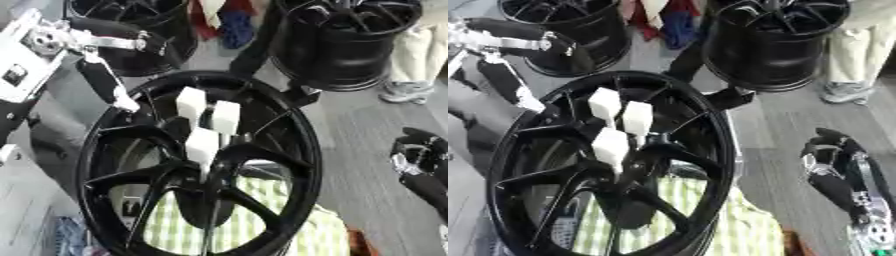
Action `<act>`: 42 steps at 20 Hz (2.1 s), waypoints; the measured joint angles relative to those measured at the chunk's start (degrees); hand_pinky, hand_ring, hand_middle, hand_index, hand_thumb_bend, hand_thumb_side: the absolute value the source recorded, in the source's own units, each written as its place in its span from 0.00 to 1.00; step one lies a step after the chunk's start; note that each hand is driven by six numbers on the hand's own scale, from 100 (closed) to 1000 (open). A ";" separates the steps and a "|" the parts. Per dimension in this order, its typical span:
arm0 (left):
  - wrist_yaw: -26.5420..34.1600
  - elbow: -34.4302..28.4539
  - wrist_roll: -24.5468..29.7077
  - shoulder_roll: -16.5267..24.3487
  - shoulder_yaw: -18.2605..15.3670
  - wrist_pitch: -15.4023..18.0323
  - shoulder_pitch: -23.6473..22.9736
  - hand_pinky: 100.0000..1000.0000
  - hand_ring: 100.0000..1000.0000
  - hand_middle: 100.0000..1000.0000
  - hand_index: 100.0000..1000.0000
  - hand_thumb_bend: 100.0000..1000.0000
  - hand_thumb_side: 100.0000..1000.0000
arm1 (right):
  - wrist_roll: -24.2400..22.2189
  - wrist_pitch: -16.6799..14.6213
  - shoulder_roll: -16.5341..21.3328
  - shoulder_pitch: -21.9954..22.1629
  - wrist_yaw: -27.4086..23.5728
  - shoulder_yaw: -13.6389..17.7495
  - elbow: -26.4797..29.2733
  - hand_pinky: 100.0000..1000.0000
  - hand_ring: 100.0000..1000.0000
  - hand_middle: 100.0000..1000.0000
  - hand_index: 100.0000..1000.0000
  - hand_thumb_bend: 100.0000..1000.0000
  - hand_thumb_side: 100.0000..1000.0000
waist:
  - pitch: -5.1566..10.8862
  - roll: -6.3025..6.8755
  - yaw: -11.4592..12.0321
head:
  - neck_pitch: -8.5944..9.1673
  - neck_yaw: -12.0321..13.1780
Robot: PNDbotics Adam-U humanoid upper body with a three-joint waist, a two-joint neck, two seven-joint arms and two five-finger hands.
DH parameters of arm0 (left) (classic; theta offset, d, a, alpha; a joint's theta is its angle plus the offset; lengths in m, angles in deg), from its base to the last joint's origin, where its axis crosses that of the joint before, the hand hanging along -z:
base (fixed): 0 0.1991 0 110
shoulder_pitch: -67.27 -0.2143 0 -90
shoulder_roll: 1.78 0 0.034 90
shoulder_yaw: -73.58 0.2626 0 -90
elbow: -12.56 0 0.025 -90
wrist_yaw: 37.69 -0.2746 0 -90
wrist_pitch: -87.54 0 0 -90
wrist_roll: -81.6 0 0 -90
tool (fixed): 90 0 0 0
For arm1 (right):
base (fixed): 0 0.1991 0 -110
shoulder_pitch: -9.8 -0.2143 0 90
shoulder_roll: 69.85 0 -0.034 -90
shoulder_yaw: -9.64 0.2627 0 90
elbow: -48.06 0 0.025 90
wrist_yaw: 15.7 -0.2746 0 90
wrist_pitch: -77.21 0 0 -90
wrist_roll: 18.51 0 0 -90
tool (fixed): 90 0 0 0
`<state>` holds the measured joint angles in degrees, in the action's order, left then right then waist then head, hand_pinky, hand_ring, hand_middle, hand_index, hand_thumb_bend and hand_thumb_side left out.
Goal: Pull the pin out of the wheel hub.
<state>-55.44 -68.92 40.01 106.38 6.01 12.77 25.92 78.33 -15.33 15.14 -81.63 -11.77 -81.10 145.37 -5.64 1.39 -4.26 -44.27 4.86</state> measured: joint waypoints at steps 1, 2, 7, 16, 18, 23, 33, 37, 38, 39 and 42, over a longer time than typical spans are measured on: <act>-0.24 0.32 -0.02 -0.45 0.20 0.02 0.22 0.77 0.78 0.86 0.88 0.41 0.20 | -0.06 -0.01 0.00 -0.04 0.00 -0.01 0.00 0.64 0.55 0.61 0.77 0.03 0.11 | 0.00 0.01 -0.06 | 0.00 0.06; -0.51 0.63 -0.05 -0.86 0.36 0.05 0.34 0.77 0.78 0.86 0.88 0.40 0.20 | -0.13 -0.05 0.00 -0.05 0.00 -0.02 0.00 0.64 0.55 0.61 0.77 0.03 0.11 | 0.00 0.02 -0.15 | 0.00 0.14; -2.59 2.26 -0.45 -2.99 1.01 0.46 0.90 0.76 0.77 0.85 0.88 0.36 0.17 | -0.31 -0.05 0.00 -0.07 -0.01 -0.33 -0.01 0.64 0.55 0.61 0.77 0.03 0.12 | 0.00 0.06 -0.76 | 0.00 0.51; -6.48 5.23 -1.34 -6.12 1.74 1.36 1.30 0.72 0.72 0.80 0.86 0.31 0.15 | -0.55 -0.21 0.00 -0.34 -0.02 -0.37 -0.06 0.64 0.55 0.61 0.77 0.03 0.11 | -0.04 0.30 -1.73 | 0.00 1.03; -6.93 5.72 -1.34 -6.54 1.79 1.37 1.30 0.70 0.70 0.79 0.86 0.31 0.15 | -0.55 -0.22 0.00 -0.40 -0.02 -0.38 -0.10 0.64 0.55 0.61 0.77 0.03 0.12 | -0.07 0.30 -1.78 | 0.00 1.03; -8.30 6.64 -1.13 -7.05 2.10 1.19 1.27 0.63 0.63 0.74 0.85 0.29 0.14 | -0.55 -0.22 0.00 -0.45 -0.02 -0.38 -0.22 0.64 0.55 0.61 0.77 0.03 0.12 | -0.12 0.30 -1.96 | 0.00 1.04; -10.35 7.12 -0.71 -7.06 2.43 0.79 0.92 0.50 0.47 0.55 0.74 0.15 0.09 | -0.56 -0.22 -0.01 -0.51 -0.02 -0.38 -0.34 0.64 0.55 0.61 0.77 0.03 0.12 | -0.24 0.25 -1.94 | 0.00 1.04; -10.36 7.24 -0.78 -7.06 2.41 0.87 0.87 0.44 0.40 0.46 0.65 0.00 0.05 | -0.56 -0.22 -0.01 -0.51 -0.02 -0.38 -0.34 0.64 0.55 0.61 0.77 0.02 0.12 | -0.24 0.23 -1.91 | 0.00 1.04; -10.28 7.27 -0.85 -7.06 2.39 0.93 0.87 0.42 0.38 0.42 0.62 0.00 0.05 | -0.56 -0.22 -0.01 -0.51 -0.02 -0.37 -0.34 0.64 0.55 0.61 0.77 0.02 0.12 | -0.24 0.23 -1.90 | 0.00 1.03; -10.08 7.33 -0.92 -7.06 2.37 1.00 0.87 0.40 0.37 0.41 0.60 0.00 0.05 | -0.56 -0.22 -0.01 -0.51 -0.02 -0.37 -0.34 0.64 0.55 0.61 0.77 0.02 0.12 | -0.24 0.23 -1.87 | 0.00 1.03; -8.76 7.36 -0.96 -7.02 1.96 1.04 0.87 0.38 0.34 0.38 0.58 0.00 0.05 | -0.56 -0.22 -0.01 -0.51 -0.02 -0.36 -0.35 0.64 0.55 0.61 0.77 0.02 0.12 | -0.32 0.23 -1.73 | 0.00 1.00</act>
<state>-64.20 -61.56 39.05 99.37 7.97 13.81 26.79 77.78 -15.55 15.13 -82.13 -11.79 -81.46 145.02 -5.96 1.63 -5.99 -44.27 5.86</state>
